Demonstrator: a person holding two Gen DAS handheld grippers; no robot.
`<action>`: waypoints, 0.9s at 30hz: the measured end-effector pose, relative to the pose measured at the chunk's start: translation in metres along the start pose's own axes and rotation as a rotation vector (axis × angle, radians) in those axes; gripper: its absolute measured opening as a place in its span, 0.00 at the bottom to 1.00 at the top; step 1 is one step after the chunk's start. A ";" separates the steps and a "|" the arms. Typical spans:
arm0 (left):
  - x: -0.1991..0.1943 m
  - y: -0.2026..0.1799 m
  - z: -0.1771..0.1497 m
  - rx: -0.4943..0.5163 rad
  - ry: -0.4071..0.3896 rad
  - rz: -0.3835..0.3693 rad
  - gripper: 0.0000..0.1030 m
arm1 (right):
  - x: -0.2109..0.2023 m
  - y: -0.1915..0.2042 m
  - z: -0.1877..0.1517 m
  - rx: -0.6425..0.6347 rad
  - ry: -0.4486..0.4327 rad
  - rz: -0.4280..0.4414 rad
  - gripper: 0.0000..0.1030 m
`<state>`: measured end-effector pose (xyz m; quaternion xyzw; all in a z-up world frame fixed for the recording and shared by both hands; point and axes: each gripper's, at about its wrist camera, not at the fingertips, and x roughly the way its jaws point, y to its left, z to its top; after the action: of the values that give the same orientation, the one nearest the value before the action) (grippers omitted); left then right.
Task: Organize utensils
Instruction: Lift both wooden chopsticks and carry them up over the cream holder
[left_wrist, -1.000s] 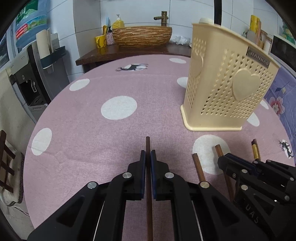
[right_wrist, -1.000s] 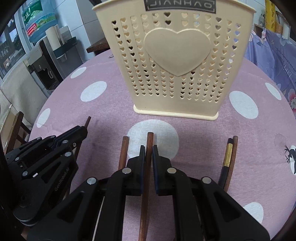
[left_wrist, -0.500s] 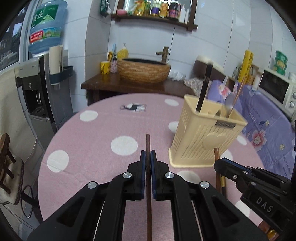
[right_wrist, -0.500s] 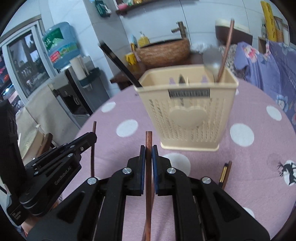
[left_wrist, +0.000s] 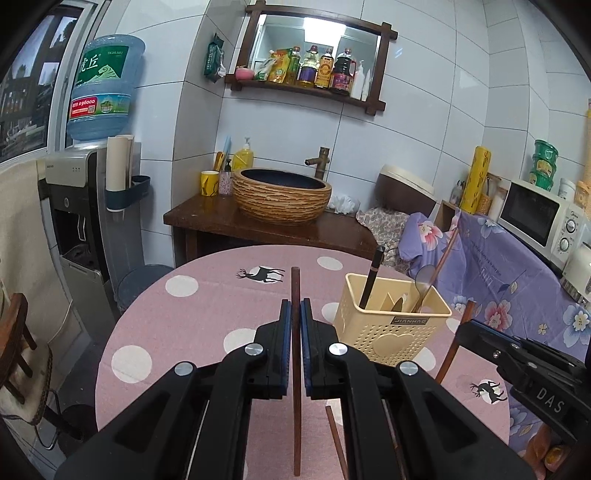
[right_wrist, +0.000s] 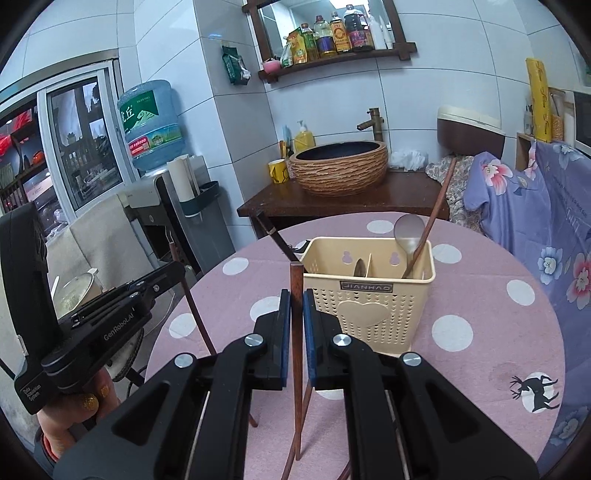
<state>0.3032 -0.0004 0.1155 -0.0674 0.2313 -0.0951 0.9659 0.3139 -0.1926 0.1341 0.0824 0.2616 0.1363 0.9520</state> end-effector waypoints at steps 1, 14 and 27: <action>0.000 0.000 0.000 0.000 0.000 0.001 0.06 | -0.002 -0.002 0.001 -0.001 -0.003 -0.002 0.08; -0.008 0.005 0.007 -0.014 0.001 -0.032 0.06 | -0.015 -0.001 0.010 -0.023 -0.035 -0.013 0.08; -0.022 -0.013 0.042 -0.014 -0.013 -0.120 0.06 | -0.036 -0.004 0.051 -0.038 -0.059 0.007 0.08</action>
<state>0.3012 -0.0050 0.1642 -0.0886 0.2212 -0.1510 0.9594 0.3118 -0.2115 0.1933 0.0690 0.2305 0.1418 0.9602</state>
